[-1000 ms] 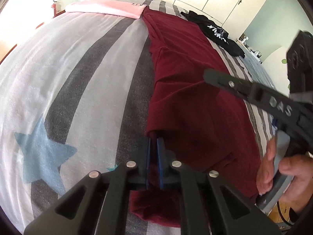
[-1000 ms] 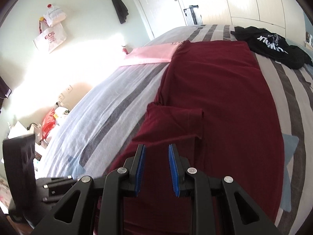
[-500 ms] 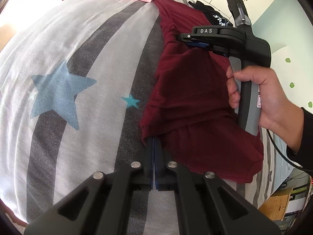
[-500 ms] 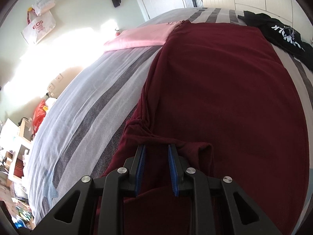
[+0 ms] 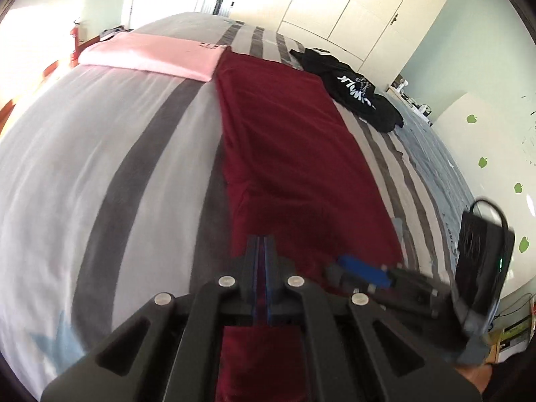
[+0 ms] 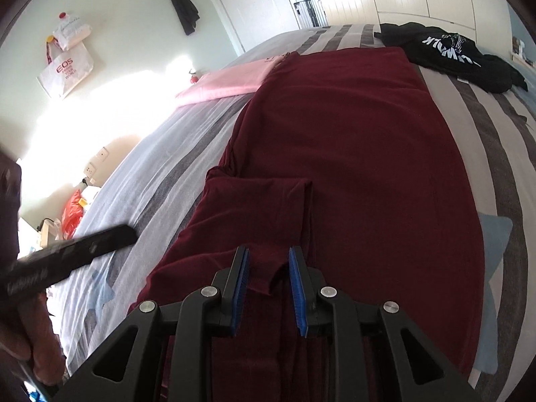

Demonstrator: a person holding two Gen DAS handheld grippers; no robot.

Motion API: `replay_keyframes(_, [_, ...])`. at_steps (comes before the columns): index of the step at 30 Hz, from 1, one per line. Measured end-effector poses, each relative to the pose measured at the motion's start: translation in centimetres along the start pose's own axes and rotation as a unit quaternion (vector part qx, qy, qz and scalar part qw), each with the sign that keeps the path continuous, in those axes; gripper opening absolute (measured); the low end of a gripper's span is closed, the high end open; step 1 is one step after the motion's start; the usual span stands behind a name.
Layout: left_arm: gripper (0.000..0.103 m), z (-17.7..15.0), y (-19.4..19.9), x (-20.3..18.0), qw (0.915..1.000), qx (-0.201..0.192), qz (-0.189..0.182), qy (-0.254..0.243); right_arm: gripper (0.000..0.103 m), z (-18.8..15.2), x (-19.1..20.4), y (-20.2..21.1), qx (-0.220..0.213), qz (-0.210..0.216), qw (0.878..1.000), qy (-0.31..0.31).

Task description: Fold clothes

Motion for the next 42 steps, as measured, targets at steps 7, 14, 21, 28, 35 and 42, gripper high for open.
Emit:
replay_keyframes(7, [0.000,3.2,-8.2,-1.7,0.9969,0.056,0.023,-0.050,0.022,0.5,-0.2,-0.7,-0.001,-0.003,1.000,-0.008])
replay_keyframes(14, [0.001,2.7,-8.5,1.4,0.9924,0.060,0.081,-0.070,0.022,1.4,-1.4,-1.9,-0.007,-0.022,0.999,-0.022])
replay_keyframes(21, [0.001,3.1,-8.7,2.6,0.9920,0.043,0.096,-0.070,0.022,2.6,-2.2,-3.8,-0.002,-0.034,0.999,-0.009])
replay_keyframes(28, [0.002,5.0,-5.5,3.8,0.9989,-0.004,0.046,-0.012,0.022,1.8,-1.3,0.3,-0.034,-0.001,0.999,-0.016])
replay_keyframes(35, [0.002,1.2,-2.8,0.0,0.9923,0.046,-0.037,-0.109,0.022,-2.4,1.8,1.7,0.006,0.037,0.999,0.026])
replay_keyframes(42, [0.002,0.0,-7.1,1.2,0.9899,0.070,0.006,-0.123,0.022,-5.1,1.6,1.6,0.015,0.027,0.999,0.041])
Point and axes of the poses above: each gripper's, at about its wrist camera, not at the fingertips, and y roughly against the way its jaws point, x to its left, z to its top, the point moved 1 cm from there along -y, roughly the way its jaws point, and after that the axes turned 7 degrees about -x, right-handed, at the moved point
